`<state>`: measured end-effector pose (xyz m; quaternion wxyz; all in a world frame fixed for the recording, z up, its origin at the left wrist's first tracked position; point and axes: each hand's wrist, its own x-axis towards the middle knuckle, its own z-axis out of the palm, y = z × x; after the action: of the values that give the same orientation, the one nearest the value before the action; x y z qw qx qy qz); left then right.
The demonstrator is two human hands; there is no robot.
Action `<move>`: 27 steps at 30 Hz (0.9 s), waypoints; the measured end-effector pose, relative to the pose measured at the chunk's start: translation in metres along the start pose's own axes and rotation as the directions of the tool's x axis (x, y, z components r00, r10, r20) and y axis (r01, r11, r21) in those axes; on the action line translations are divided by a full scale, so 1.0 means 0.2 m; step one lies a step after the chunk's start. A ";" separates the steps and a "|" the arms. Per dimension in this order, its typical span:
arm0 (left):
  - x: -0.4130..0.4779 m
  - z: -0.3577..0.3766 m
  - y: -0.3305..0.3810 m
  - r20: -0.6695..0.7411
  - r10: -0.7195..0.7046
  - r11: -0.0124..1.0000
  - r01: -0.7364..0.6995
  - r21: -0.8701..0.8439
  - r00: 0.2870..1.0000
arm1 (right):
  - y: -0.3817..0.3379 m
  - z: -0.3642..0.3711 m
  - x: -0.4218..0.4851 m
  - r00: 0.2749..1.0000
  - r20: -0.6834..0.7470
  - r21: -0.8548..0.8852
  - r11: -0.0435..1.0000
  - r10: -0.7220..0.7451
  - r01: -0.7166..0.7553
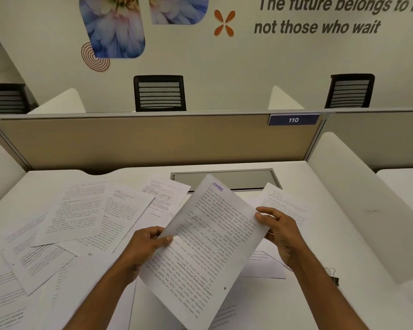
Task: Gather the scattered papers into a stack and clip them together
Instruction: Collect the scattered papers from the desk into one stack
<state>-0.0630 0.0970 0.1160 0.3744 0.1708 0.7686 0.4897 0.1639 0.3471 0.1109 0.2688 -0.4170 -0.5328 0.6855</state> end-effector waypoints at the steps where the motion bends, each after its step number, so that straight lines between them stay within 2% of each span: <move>1: 0.01 0.01 0.00 0.014 -0.007 1.000 0.007 -0.006 1.000 | 0.01 -0.01 0.01 1.000 0.000 0.007 1.000 0.006 -0.006; 10: 0.08 0.13 -0.05 0.070 -0.070 0.992 0.077 -0.100 0.995 | 0.06 -0.03 0.02 0.997 -0.014 0.211 0.975 0.075 -0.071; 20: 0.09 0.30 -0.10 0.028 -0.128 0.939 0.130 -0.318 0.991 | 0.13 0.08 -0.08 0.995 0.047 0.130 0.988 0.084 -0.089; 27: 0.07 0.34 -0.07 -0.001 -0.104 0.934 0.097 -0.345 0.995 | 0.11 0.11 -0.13 0.992 0.099 0.097 0.991 0.084 -0.094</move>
<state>-0.0207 0.1412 0.0817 0.4156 0.0585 0.6823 0.5985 0.1609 0.3083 0.0988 0.2331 -0.3933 -0.4903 0.7420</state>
